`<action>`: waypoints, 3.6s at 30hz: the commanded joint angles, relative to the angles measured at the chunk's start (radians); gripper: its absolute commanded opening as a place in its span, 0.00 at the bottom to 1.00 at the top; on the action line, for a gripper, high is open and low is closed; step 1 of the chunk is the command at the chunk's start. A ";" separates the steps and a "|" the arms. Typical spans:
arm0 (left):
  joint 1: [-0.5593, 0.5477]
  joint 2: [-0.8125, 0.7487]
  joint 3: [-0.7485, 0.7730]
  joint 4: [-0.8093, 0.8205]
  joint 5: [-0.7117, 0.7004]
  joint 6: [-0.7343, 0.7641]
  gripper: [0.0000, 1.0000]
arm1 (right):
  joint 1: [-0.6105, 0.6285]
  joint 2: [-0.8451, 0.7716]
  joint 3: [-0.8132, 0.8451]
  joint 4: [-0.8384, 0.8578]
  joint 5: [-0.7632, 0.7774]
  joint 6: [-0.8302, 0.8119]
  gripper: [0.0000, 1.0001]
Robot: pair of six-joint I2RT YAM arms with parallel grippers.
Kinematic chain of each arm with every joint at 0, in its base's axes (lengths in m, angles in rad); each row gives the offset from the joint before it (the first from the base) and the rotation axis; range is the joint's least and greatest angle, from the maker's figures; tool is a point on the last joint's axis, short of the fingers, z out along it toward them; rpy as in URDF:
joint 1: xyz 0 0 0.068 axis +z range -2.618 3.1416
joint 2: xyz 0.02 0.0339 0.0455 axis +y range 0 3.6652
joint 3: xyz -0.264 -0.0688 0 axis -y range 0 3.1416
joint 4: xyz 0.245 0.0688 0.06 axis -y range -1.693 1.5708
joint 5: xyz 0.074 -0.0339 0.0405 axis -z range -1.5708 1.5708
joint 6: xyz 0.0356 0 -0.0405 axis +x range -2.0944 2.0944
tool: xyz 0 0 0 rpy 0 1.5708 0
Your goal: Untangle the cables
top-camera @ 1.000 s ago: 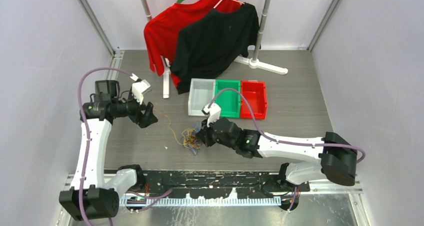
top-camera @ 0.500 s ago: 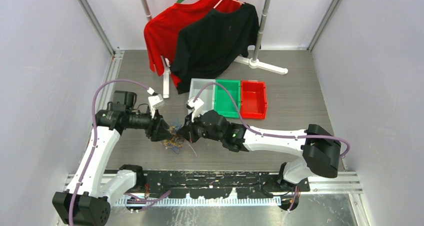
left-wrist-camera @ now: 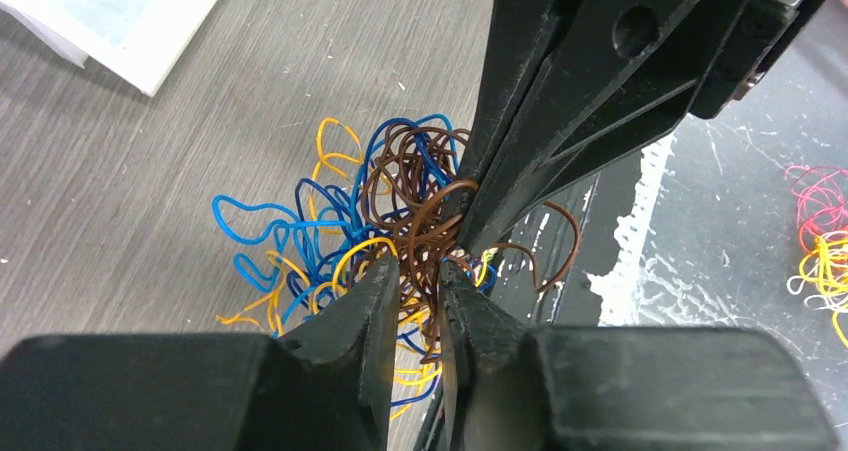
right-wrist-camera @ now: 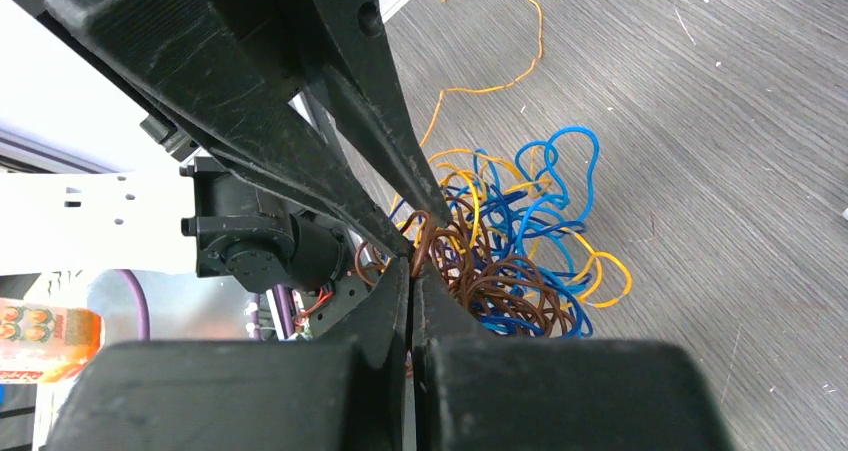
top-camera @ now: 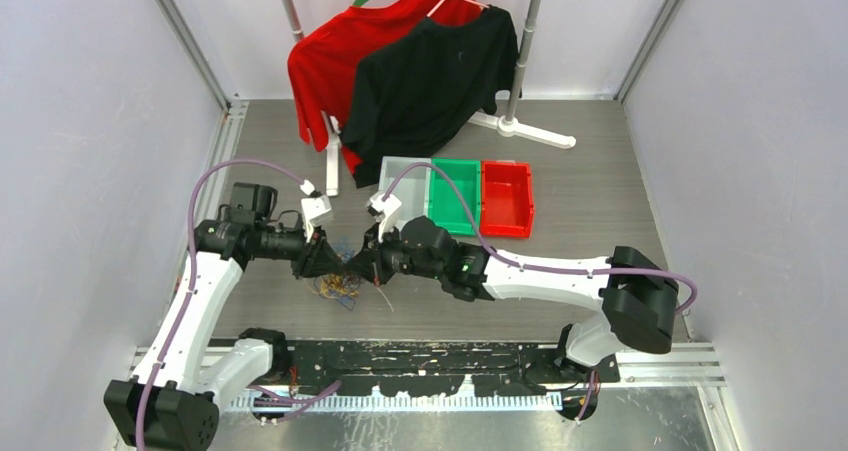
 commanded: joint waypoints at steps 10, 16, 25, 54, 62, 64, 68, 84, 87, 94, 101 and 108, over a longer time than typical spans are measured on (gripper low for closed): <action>-0.002 -0.111 0.058 0.240 -0.176 -0.208 0.00 | -0.014 -0.147 -0.113 0.034 0.063 0.031 0.01; -0.003 -0.145 0.073 0.288 -0.148 -0.325 0.00 | -0.016 -0.179 -0.132 0.038 0.047 0.043 0.35; -0.004 -0.134 0.152 0.294 -0.094 -0.471 0.00 | -0.017 -0.211 -0.146 0.101 0.255 0.068 0.68; -0.005 -0.108 0.383 0.369 0.000 -0.840 0.00 | 0.085 -0.001 -0.099 0.272 0.646 -0.031 0.38; -0.005 -0.066 0.568 0.333 -0.070 -0.779 0.00 | 0.086 -0.052 -0.238 0.280 0.688 0.019 0.32; -0.005 -0.066 0.601 0.325 -0.114 -0.732 0.00 | 0.086 -0.071 -0.263 0.261 0.690 0.034 0.31; -0.004 -0.064 0.671 0.325 -0.211 -0.634 0.00 | 0.086 -0.102 -0.308 0.220 0.702 0.054 0.35; -0.005 0.034 0.986 0.586 -0.733 -0.456 0.00 | 0.085 -0.022 -0.227 -0.032 0.697 0.103 0.40; -0.005 0.071 1.048 0.655 -0.850 -0.398 0.00 | 0.085 -0.016 -0.221 -0.062 0.700 0.110 0.41; -0.005 0.115 1.098 0.927 -1.108 -0.336 0.00 | 0.084 -0.019 -0.235 -0.090 0.702 0.142 0.43; -0.005 0.180 1.179 1.124 -1.248 -0.275 0.00 | 0.085 -0.040 -0.261 -0.108 0.700 0.190 0.48; -0.004 0.269 1.351 1.114 -1.270 -0.299 0.00 | 0.086 -0.066 -0.284 -0.102 0.706 0.206 0.60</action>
